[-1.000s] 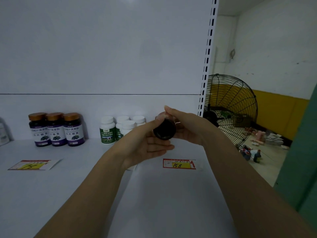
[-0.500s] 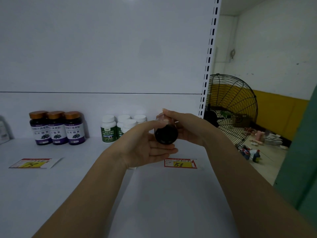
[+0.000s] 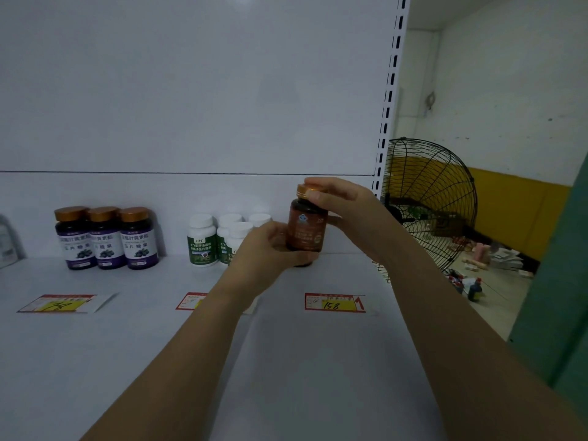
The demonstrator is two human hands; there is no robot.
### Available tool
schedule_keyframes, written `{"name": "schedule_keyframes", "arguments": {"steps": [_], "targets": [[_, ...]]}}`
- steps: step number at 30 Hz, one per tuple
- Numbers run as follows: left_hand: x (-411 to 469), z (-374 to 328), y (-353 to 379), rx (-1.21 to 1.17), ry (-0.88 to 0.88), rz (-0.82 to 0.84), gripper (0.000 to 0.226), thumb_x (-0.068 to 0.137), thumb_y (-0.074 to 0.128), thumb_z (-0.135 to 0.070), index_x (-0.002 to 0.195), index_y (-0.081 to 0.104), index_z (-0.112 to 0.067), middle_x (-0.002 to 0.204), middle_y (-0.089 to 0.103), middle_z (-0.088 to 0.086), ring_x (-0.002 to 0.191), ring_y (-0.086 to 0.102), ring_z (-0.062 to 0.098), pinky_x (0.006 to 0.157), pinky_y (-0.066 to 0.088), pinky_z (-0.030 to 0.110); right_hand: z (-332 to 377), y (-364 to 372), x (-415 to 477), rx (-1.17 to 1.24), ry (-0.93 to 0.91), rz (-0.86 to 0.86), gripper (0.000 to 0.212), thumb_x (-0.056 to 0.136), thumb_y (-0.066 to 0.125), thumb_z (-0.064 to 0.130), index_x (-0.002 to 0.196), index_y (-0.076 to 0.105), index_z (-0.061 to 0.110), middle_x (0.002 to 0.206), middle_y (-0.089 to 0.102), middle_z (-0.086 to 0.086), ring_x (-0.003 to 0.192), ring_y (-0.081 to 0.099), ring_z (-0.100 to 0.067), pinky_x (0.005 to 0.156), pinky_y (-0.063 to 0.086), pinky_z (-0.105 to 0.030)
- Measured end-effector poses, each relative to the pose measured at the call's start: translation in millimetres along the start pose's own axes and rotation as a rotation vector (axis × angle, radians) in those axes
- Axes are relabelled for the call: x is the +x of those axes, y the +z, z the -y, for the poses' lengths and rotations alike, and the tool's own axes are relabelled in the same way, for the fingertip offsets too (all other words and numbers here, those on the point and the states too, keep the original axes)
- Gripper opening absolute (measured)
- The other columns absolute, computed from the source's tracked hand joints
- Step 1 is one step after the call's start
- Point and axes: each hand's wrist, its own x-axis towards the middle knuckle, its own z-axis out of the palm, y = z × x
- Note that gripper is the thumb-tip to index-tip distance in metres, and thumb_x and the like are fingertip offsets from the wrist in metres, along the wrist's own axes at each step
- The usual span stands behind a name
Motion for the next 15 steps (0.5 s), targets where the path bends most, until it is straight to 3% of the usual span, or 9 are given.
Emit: {"name": "schedule_keyframes", "arguments": {"steps": [3,5,7,10,12,15], "targets": [[3.1,6.1,1.6,0.116,0.024,-0.003,0.045,0.071,0.082,-0.019,0.110,0.062,-0.014,0.101,0.071,-0.004,0.091,0.067,0.009,0.083,0.052,0.022,-1.2,-1.7,-1.7,-0.190,-0.025,-0.046,0.032,0.086,0.068,0.024,0.117,0.065,0.022,0.116,0.067,0.003,0.108,0.062,-0.010,0.090,0.052,-0.023],[4.6,9.4,2.3,0.154,0.020,0.010,0.047,0.071,0.081,-0.020,0.113,0.061,-0.013,0.104,0.070,-0.002,0.095,0.066,0.013,0.090,0.052,0.031,-0.6,-1.6,-2.6,-0.317,-0.039,-0.051,0.037,0.084,0.071,0.027,0.120,0.063,0.022,0.115,0.065,0.006,0.104,0.060,-0.003,0.082,0.051,-0.014],[5.3,11.7,3.9,0.186,0.010,0.025,0.048,0.073,0.080,-0.022,0.116,0.059,-0.013,0.105,0.070,-0.002,0.096,0.065,0.014,0.093,0.051,0.033,0.1,0.1,-2.3,-0.432,-0.057,-0.051,0.040,0.082,0.072,0.031,0.120,0.062,0.023,0.113,0.064,0.008,0.100,0.059,-0.002,0.075,0.049,-0.010],[3.6,12.4,7.3,0.273,0.033,0.014,0.044,0.079,0.075,-0.028,0.117,0.057,-0.016,0.111,0.067,-0.002,0.098,0.062,0.012,0.089,0.049,0.028,1.0,-1.6,-0.6,-0.531,-0.057,-0.090,0.041,0.083,0.071,0.033,0.122,0.061,0.022,0.113,0.062,0.006,0.102,0.057,-0.008,0.077,0.046,-0.013],[-0.9,11.2,10.3,0.447,0.060,0.018,0.042,0.084,0.068,-0.031,0.121,0.052,-0.018,0.119,0.063,0.000,0.099,0.057,0.010,0.082,0.043,0.023,2.6,-6.1,0.7,-0.546,-0.045,-0.151,0.040,0.085,0.069,0.033,0.122,0.061,0.021,0.113,0.061,0.005,0.102,0.057,-0.009,0.076,0.044,-0.013],[-5.0,17.1,16.9,0.813,0.049,0.127,0.053,0.094,0.052,-0.038,0.138,0.037,-0.012,0.138,0.047,0.007,0.121,0.048,0.020,0.096,0.040,0.029,4.9,-14.7,4.0,-0.649,-0.046,-0.284,0.041,0.087,0.067,0.031,0.124,0.059,0.017,0.112,0.057,0.005,0.098,0.051,-0.007,0.069,0.038,-0.010]]}}
